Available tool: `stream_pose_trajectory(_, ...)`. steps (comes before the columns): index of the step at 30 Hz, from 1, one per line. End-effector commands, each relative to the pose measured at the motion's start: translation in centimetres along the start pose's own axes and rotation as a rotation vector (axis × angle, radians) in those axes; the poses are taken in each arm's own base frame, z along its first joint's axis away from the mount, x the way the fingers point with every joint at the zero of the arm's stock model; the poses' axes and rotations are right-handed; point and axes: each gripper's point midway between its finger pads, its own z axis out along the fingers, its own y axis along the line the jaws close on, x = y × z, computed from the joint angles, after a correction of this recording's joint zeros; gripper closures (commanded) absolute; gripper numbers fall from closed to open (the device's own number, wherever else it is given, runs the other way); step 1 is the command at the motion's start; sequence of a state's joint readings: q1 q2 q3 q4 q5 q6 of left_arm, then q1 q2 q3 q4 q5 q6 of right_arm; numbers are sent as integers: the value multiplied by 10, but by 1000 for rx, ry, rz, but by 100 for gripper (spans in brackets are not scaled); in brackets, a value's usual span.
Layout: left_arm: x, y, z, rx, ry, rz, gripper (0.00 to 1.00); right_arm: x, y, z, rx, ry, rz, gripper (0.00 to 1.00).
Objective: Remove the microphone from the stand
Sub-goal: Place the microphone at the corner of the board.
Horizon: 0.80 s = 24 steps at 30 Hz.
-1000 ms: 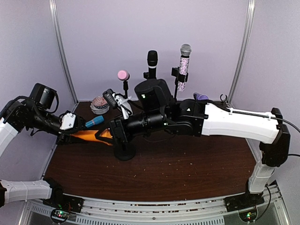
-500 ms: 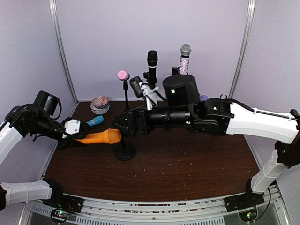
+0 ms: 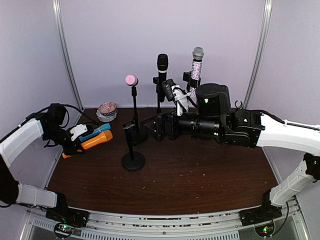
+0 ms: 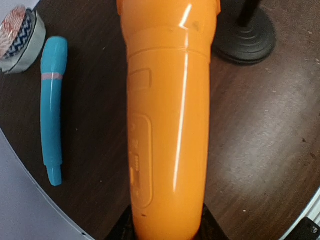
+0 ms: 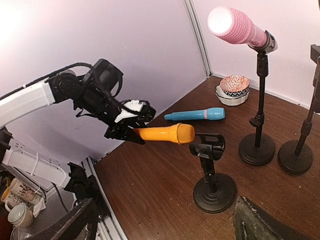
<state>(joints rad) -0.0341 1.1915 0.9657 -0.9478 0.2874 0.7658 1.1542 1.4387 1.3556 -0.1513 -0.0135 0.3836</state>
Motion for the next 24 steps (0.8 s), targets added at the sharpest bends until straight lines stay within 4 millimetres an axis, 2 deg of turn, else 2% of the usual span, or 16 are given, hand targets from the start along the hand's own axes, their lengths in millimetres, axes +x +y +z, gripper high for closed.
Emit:
stream_pose_trajectory(1, 0, 47, 21, -133, 7, -110, 100, 4, -7, -2, 33, -12, -12, 5)
stream_pose_trajectory(6, 3, 70, 58, -149, 27, -135, 100, 10, -11, 0, 53, 6, -20, 5)
stream_pose_trajectory(10, 15, 85, 90, -154, 88, -151, 98, 12, -15, -2, 79, 12, -33, 5)
stream_pose_trajectory(15, 24, 101, 108, -190, 138, -163, 93, 13, -16, -3, 96, 17, -41, 5)
stream_pose_trajectory(18, 29, 101, 115, -187, 157, -170, 80, 13, -16, -1, 101, 23, -53, 5)
stream_pose_trajectory(24, 33, 99, 111, -202, 170, -155, 41, 13, -14, 11, 110, 68, -119, 4)
